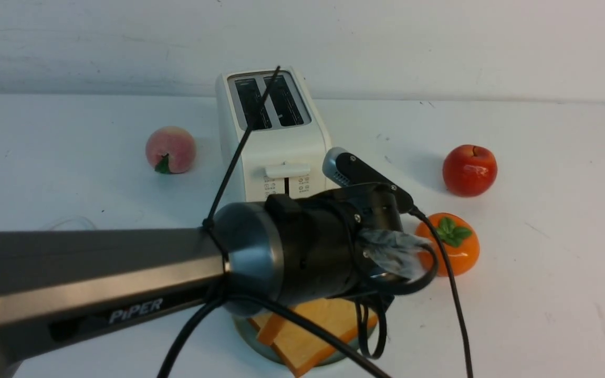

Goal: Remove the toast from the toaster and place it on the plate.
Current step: Use the left arm to put a slice of bread into the empty plate

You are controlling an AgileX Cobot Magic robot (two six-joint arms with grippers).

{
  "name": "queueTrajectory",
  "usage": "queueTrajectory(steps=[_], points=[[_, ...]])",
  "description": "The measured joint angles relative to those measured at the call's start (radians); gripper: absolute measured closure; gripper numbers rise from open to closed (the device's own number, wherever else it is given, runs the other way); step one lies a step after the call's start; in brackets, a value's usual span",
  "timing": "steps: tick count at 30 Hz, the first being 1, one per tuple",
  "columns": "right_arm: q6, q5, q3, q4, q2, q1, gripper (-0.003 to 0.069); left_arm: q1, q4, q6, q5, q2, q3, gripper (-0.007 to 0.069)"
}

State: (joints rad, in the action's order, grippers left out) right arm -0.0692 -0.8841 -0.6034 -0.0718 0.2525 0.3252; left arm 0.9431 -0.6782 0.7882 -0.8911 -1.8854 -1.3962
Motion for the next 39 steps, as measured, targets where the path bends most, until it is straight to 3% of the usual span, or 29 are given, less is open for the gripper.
queueTrajectory(steps=[11, 18, 24, 31, 39], points=[[0.0, 0.0, 0.0, 0.0, 0.0, 0.0, 0.0565, 0.0, 0.047, 0.0, 0.012, 0.0, 0.0, 0.0482], [0.0, 0.0, 0.0, 0.0, 0.0, 0.0, 0.0563, 0.0, 0.104, 0.0, 0.008, -0.001, 0.0, 0.0325], [0.0, 0.0, 0.0, 0.001, 0.0, 0.0, 0.0563, 0.0, 0.14, 0.047, 0.008, -0.001, 0.0, 0.024], [0.0, 0.0, 0.0, 0.005, 0.0, 0.0, 0.0557, 0.0, 0.222, 0.086, 0.039, -0.007, 0.0, 0.0187], [0.0, 0.0, 0.0, 0.008, 0.0, 0.0, 0.0552, 0.0, 0.256, 0.122, 0.071, -0.009, 0.0, 0.0179]])
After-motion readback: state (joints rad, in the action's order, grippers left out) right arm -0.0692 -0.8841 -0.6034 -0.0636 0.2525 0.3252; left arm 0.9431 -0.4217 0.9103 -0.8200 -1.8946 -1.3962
